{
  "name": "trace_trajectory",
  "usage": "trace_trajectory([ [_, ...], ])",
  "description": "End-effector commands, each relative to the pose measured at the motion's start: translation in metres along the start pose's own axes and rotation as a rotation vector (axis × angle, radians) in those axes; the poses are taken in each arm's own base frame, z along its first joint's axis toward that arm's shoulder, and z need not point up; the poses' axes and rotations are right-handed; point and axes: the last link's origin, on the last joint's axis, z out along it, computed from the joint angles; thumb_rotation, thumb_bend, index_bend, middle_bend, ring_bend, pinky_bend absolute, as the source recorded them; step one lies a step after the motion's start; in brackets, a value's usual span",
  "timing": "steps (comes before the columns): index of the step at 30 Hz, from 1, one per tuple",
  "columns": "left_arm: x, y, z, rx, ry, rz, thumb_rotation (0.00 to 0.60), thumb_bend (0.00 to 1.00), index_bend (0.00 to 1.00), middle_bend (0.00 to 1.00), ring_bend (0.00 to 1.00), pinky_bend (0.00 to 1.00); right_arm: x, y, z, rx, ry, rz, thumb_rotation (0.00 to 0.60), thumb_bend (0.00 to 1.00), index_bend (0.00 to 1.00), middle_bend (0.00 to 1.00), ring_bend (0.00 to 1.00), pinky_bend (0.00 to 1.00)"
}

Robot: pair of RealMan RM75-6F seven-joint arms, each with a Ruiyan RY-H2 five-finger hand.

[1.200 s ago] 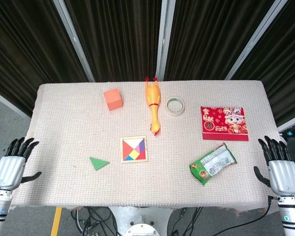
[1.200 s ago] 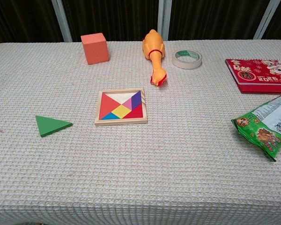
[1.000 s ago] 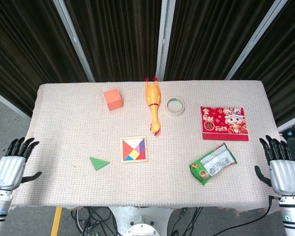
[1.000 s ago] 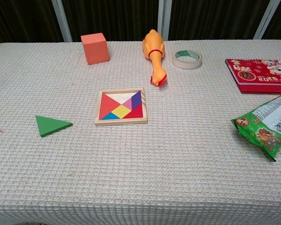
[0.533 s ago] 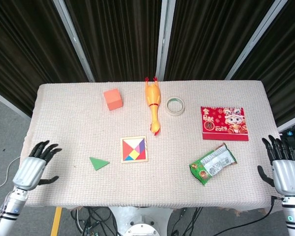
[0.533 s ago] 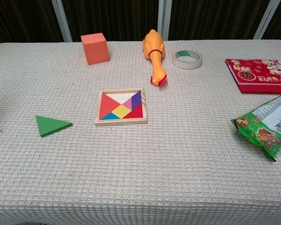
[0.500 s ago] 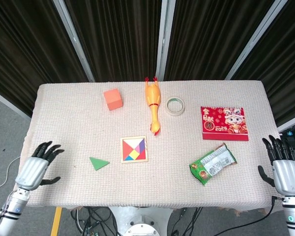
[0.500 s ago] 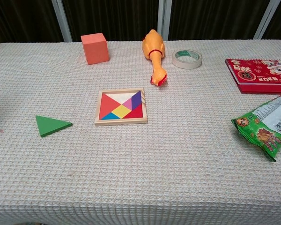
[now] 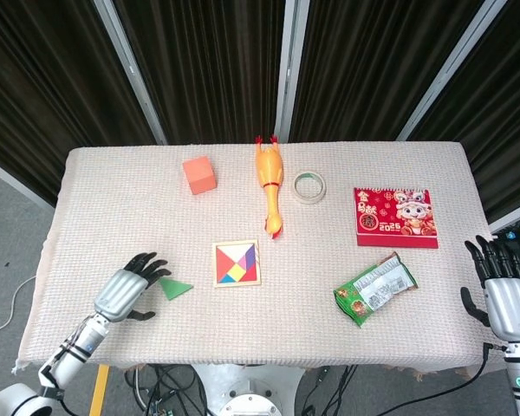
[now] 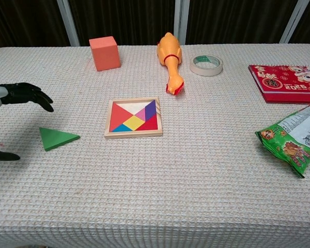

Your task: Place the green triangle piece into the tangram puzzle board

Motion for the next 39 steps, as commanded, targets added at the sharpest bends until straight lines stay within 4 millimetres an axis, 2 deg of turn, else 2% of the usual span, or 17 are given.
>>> trace_trajectory([
  [1, -0.003, 0.002, 0.009, -0.015, 0.01, 0.024, 0.6, 0.06, 0.24, 0.14, 0.02, 0.1, 0.0, 0.002, 0.0, -0.002, 0.001, 0.001, 0.6, 0.36, 0.0, 0.0, 0.0, 0.0],
  [10, -0.007, -0.006, 0.021, 0.018, -0.065, 0.029, 0.6, 0.08, 0.25, 0.14, 0.02, 0.09, -0.001, 0.005, 0.0, -0.011, -0.001, 0.003, 0.6, 0.36, 0.0, 0.0, 0.0, 0.0],
  [25, -0.008, -0.001, 0.038, 0.02, -0.08, -0.049, 0.6, 0.08, 0.28, 0.14, 0.02, 0.08, -0.003, 0.005, 0.002, -0.018, -0.015, -0.002, 0.6, 0.36, 0.0, 0.0, 0.0, 0.0],
  [39, -0.01, 0.002, 0.045, 0.038, -0.095, -0.075, 0.6, 0.16, 0.31, 0.14, 0.02, 0.08, -0.008, 0.009, 0.003, -0.025, -0.033, -0.002, 0.6, 0.36, 0.0, 0.0, 0.0, 0.0],
])
